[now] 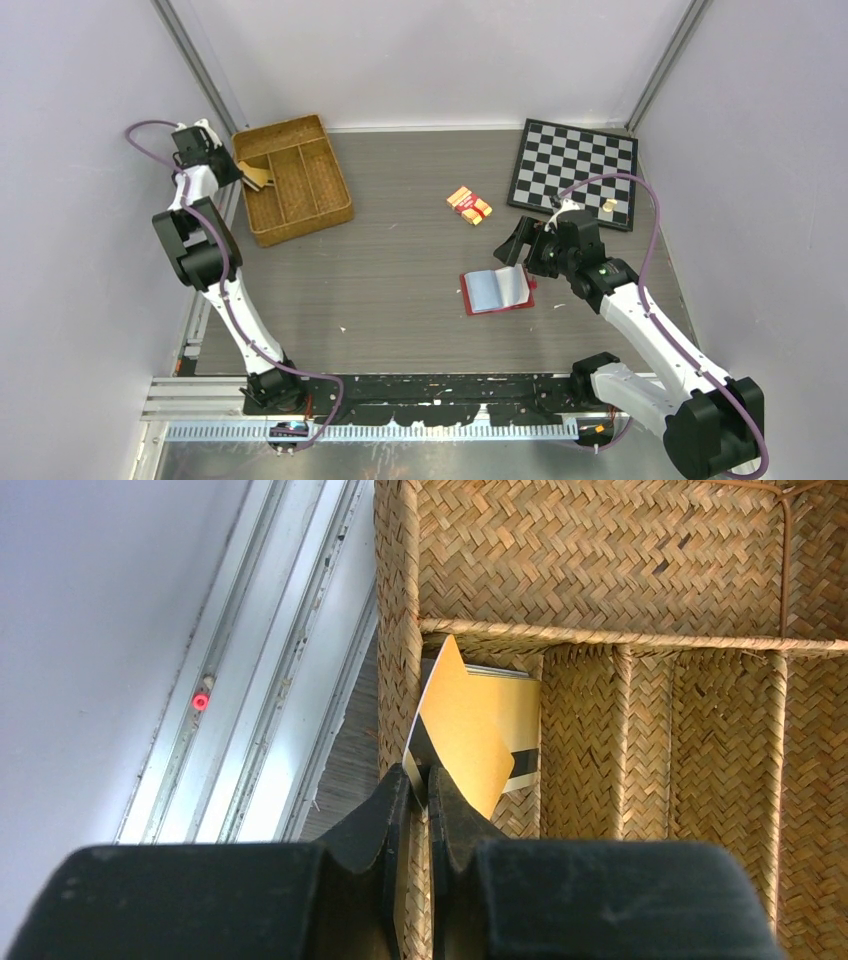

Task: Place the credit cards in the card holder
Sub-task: Pick up the credit card from the storage box.

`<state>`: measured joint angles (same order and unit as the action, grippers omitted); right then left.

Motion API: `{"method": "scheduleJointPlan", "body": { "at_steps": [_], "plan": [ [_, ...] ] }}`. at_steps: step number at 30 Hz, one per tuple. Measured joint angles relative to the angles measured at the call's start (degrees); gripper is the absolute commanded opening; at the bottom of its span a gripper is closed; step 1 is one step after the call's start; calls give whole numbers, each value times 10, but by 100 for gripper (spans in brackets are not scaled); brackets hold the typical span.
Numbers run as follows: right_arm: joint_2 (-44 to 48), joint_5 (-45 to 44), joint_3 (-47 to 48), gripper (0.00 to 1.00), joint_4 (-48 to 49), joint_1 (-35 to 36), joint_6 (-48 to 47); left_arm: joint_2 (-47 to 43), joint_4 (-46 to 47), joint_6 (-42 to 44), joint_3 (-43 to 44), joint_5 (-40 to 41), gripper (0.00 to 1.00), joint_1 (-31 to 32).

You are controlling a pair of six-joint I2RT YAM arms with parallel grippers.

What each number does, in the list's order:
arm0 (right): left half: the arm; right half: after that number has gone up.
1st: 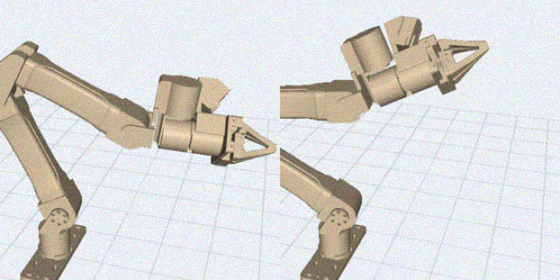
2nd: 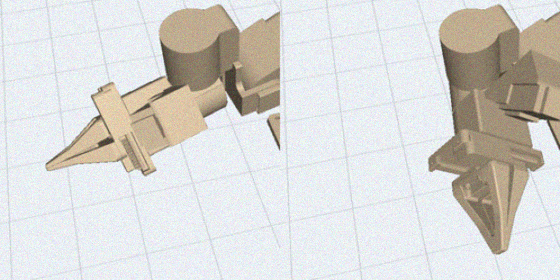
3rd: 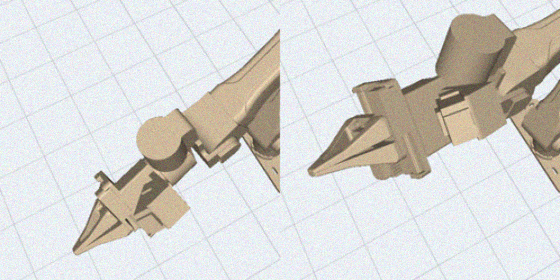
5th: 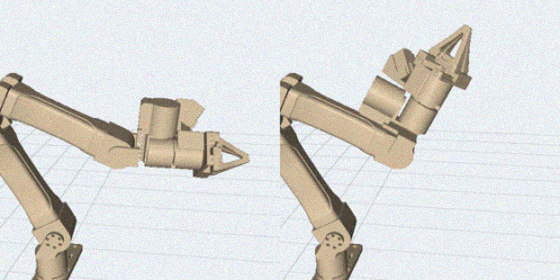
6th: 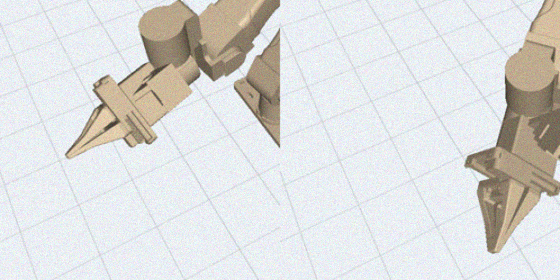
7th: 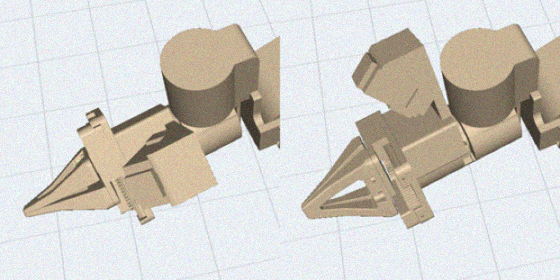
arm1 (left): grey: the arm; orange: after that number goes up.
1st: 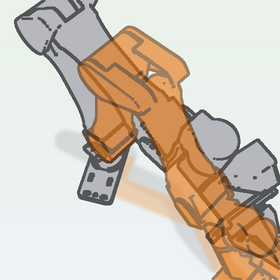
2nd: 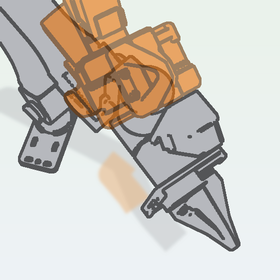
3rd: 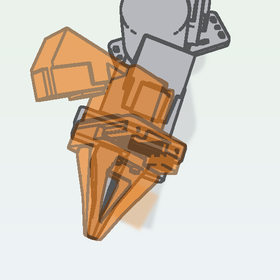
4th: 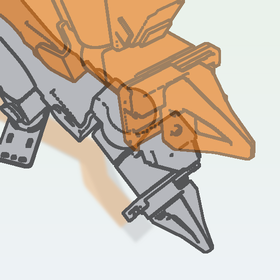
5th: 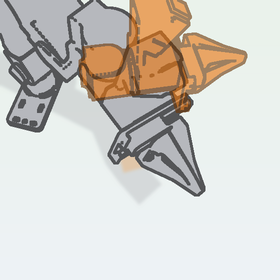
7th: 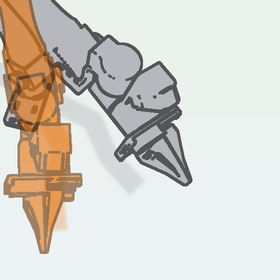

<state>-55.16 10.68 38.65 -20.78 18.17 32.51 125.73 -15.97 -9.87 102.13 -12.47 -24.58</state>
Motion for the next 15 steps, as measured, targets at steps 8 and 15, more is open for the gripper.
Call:
{"method": "scheduleJointPlan", "body": {
  "at_steps": [8,15],
  "plan": [
    [0,6,-3,85,1,0,0,-4,7,-3,-14,-3,10,-3],
    [0,10,-3,85,1,0,0,-4,18,-17,-26,-17,16,-14]
  ]
}}
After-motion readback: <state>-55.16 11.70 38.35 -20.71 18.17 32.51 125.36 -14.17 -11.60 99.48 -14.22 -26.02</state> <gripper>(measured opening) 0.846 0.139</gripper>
